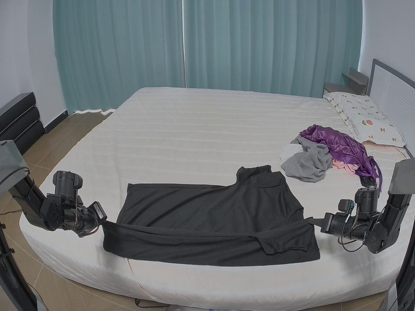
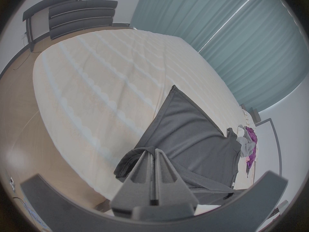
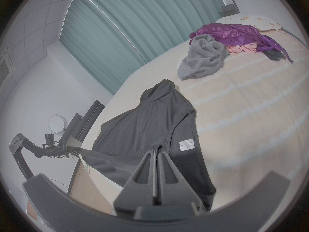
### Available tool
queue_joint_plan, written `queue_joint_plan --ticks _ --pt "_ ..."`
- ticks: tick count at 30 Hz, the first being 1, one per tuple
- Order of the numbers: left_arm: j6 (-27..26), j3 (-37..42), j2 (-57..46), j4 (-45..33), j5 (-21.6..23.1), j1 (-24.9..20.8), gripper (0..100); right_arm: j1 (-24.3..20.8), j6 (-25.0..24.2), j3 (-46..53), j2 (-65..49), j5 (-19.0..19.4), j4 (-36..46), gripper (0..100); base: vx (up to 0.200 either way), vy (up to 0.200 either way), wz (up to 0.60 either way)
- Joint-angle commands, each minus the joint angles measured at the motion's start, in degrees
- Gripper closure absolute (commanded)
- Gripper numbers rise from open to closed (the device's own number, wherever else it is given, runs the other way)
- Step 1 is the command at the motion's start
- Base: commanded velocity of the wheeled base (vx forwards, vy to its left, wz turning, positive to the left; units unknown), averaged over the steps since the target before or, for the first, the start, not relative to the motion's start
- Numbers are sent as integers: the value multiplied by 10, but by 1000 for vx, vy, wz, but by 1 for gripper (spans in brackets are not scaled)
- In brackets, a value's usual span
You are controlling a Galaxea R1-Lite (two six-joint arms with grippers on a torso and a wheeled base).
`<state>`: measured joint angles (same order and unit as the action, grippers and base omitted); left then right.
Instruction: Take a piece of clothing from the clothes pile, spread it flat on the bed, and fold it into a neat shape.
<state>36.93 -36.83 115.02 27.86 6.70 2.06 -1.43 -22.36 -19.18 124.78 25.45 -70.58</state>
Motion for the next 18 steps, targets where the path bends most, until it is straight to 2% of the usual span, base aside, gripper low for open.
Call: queue_joint_plan --ticks 1,13,18 --pt "0 0 -24 -5 0 -2 100 1 -4 14 -7 -1 -10 100 0 0 0" --pt "-1 -7 -15 -5 0 -3 100 -2 -7 -1 10 -7 -16 100 0 0 0" --pt "-1 -20 26 -3 0 -4 100 -2 -7 -25 25 -7 -6 100 0 0 0"
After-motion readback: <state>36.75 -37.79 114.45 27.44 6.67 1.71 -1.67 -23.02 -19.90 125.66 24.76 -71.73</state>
